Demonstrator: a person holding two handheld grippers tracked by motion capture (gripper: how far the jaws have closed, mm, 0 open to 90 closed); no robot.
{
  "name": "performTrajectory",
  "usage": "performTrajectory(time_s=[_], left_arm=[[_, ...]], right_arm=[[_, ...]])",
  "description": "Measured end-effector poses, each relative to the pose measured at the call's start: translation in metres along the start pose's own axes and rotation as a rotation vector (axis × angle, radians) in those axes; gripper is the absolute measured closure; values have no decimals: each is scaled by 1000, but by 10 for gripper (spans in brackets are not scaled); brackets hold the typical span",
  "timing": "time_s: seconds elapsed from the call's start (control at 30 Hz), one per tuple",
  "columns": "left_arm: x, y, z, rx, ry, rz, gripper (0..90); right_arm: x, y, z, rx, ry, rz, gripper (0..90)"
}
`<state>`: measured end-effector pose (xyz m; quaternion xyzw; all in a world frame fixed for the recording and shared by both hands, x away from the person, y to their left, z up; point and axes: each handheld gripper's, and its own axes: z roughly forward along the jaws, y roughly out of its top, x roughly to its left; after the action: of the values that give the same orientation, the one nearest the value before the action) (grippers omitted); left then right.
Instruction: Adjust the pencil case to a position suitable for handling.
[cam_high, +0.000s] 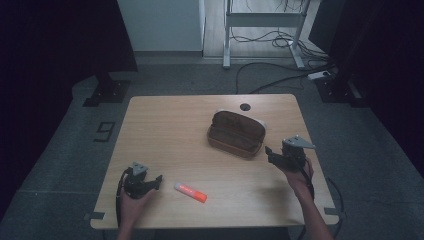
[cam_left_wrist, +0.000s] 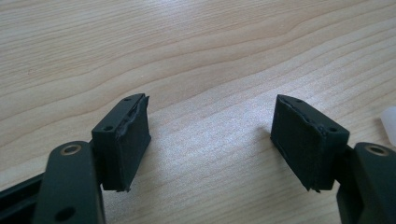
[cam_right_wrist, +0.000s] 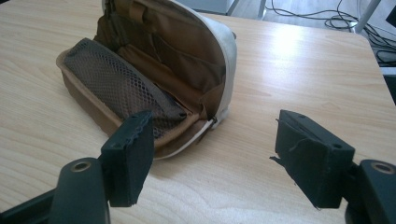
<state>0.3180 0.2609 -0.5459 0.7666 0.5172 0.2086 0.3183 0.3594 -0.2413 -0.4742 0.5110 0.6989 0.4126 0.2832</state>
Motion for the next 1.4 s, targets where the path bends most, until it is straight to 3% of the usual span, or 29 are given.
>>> performTrajectory(time_s=[0.5, 0.97, 1.4], left_arm=[[0, 0, 0, 0, 0, 0, 276], [0, 0, 0, 0, 0, 0, 276], [0, 0, 0, 0, 0, 0, 276]], right_arm=[[0, 12, 10, 2, 9, 3, 280], [-9, 16, 35, 14, 26, 34, 279], [-10, 29, 49, 11, 28, 12, 274]])
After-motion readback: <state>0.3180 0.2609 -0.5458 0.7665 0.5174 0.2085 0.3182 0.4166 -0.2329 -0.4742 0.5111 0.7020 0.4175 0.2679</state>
